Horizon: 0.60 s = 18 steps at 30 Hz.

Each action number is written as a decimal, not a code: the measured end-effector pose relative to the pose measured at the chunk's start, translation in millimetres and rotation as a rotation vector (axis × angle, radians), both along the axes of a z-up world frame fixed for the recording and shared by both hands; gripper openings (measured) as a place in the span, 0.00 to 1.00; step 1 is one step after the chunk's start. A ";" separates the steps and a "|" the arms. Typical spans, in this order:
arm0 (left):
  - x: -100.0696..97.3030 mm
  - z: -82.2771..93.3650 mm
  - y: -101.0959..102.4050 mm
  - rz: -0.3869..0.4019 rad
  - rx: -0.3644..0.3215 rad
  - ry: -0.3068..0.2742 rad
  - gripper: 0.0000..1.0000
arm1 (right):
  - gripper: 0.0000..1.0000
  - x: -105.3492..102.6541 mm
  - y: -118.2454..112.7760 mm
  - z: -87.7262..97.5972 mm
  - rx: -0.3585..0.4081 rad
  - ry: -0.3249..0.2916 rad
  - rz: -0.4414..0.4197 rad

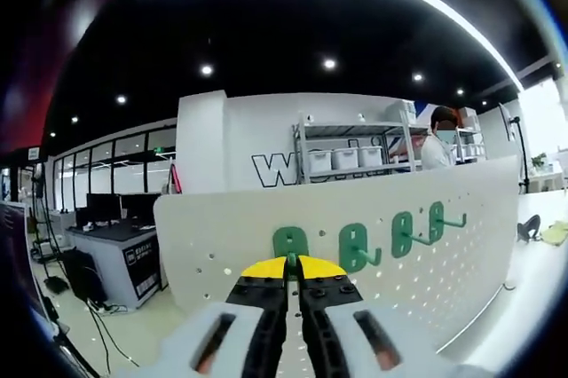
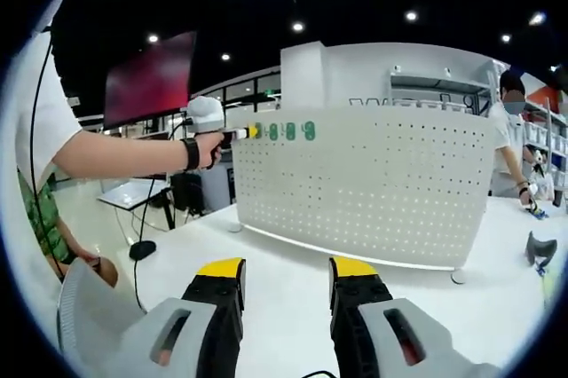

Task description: Insert the hook assembly into the mounting plate slot until the hook locks in place.

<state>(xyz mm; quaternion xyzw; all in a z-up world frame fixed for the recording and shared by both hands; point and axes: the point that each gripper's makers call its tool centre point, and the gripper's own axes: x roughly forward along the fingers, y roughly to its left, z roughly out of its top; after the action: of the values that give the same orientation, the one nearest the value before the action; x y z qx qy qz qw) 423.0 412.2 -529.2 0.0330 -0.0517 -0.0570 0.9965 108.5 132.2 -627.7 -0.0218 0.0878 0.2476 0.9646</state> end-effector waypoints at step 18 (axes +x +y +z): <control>4.0 -1.9 -3.8 -0.034 0.007 0.031 0.07 | 0.38 -2.2 2.5 -1.4 -0.008 0.001 -0.003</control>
<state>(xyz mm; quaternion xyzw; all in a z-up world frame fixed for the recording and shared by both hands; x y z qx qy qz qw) 427.0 408.4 -531.1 0.0347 -0.0364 -0.0744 0.9960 106.3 134.6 -629.1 -0.0252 0.0893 0.2456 0.9649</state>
